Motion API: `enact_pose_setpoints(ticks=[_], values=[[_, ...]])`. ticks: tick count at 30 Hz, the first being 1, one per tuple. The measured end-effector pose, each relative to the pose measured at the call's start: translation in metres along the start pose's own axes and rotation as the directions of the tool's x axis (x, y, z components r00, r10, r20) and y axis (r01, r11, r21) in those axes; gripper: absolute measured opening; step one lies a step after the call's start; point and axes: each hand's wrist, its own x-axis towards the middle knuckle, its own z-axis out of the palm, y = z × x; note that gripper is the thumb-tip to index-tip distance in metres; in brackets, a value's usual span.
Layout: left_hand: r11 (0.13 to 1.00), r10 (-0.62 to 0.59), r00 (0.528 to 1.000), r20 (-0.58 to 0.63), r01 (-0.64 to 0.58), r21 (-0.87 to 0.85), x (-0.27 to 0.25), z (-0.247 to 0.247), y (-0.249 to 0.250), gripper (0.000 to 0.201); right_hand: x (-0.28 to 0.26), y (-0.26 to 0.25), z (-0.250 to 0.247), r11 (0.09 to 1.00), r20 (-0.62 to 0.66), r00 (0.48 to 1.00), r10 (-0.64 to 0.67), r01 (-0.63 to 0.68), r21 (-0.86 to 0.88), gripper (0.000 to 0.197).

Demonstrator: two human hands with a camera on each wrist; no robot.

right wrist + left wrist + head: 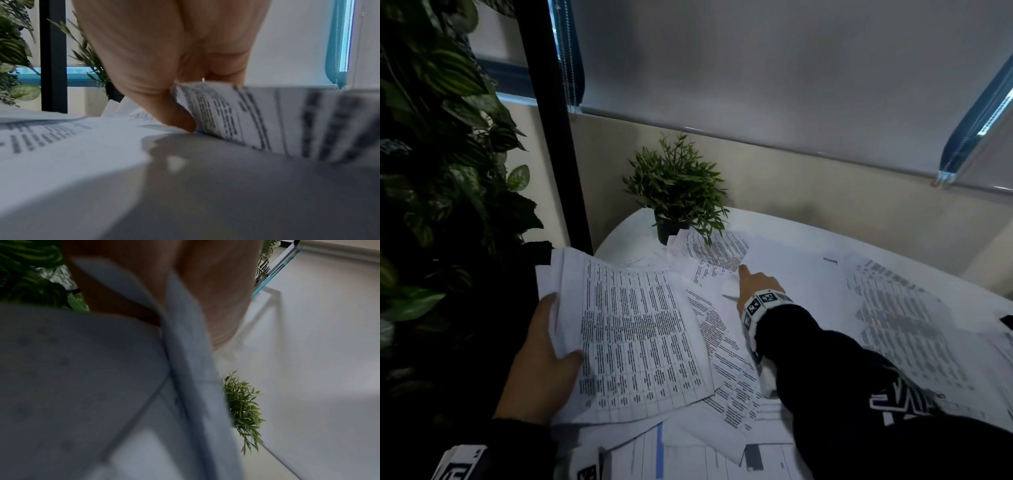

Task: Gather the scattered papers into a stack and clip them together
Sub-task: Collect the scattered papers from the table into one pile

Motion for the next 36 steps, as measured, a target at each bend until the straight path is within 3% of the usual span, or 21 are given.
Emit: enact_pose_setpoints(ticks=[2,4,5,7,9,11,14,19,27,29,31,32,33,35,36], values=[[0.999,0.004,1.0,0.022,-0.005,0.05,0.0,-0.001,-0.001,0.094,-0.002,0.0,-0.005,1.0,-0.003,1.0,-0.009,0.009,0.016,0.082],[0.998,0.018,0.998,0.064,-0.023,0.066,0.0,-0.001,0.0,0.088,-0.004,-0.005,-0.005,0.998,-0.046,0.997,-0.066,0.067,0.009,0.089],[0.997,0.038,0.996,0.082,-0.043,0.061,-0.001,0.0,0.001,0.082,-0.004,-0.009,-0.002,0.994,-0.085,0.991,-0.105,0.106,0.005,0.084],[0.995,0.077,0.99,0.115,-0.084,0.056,-0.002,0.001,0.003,0.073,-0.005,-0.016,0.003,0.984,-0.162,0.974,-0.16,0.17,0.046,0.055],[0.995,0.087,0.988,0.128,-0.093,0.047,-0.001,0.0,0.002,0.07,-0.005,-0.021,0.005,0.986,-0.125,0.978,-0.166,0.167,0.0,0.04],[0.995,0.079,0.989,0.124,-0.087,0.059,0.001,0.001,-0.001,0.065,-0.004,-0.026,0.006,0.986,-0.073,0.986,-0.148,0.142,-0.089,0.041],[0.996,0.062,0.991,0.117,-0.07,0.063,0.002,0.003,-0.004,0.057,-0.011,-0.034,0.008,0.984,-0.103,0.987,-0.127,0.112,-0.135,0.051],[0.998,0.04,0.992,0.122,-0.044,0.034,-0.001,0.004,-0.004,0.053,-0.012,-0.04,0.011,0.985,-0.132,0.98,-0.147,0.134,-0.105,0.028],[0.999,-0.027,0.991,0.128,0.029,-0.014,0.0,0.013,-0.011,0.052,-0.008,-0.035,-0.001,0.976,-0.04,0.983,-0.18,0.173,-0.131,0.025],[0.997,-0.041,0.992,0.123,0.049,-0.064,0.002,0.015,-0.013,0.055,-0.02,-0.026,-0.023,0.988,-0.143,0.978,-0.151,0.145,-0.058,0.033],[0.98,-0.113,0.984,0.138,0.133,-0.146,0.005,0.018,-0.018,0.055,-0.04,-0.007,-0.055,0.971,-0.376,0.918,-0.125,0.19,0.142,0.042],[0.957,-0.166,0.973,0.16,0.198,-0.21,0.006,0.022,-0.021,0.057,-0.052,0.005,-0.072,0.912,-0.494,0.863,-0.108,0.283,0.295,0.048],[0.919,-0.221,0.958,0.184,0.267,-0.289,0.007,0.025,-0.023,0.056,-0.069,0.017,-0.088,0.792,-0.601,0.796,-0.072,0.412,0.45,0.057],[0.848,-0.3,0.929,0.218,0.364,-0.384,0.005,0.031,-0.02,0.052,-0.106,0.037,-0.102,0.458,-0.731,0.673,0.113,0.617,0.64,0.059],[0.831,-0.314,0.921,0.229,0.384,-0.402,0.003,0.035,-0.016,0.05,-0.121,0.046,-0.099,0.306,-0.73,0.648,0.218,0.665,0.681,0.052]])
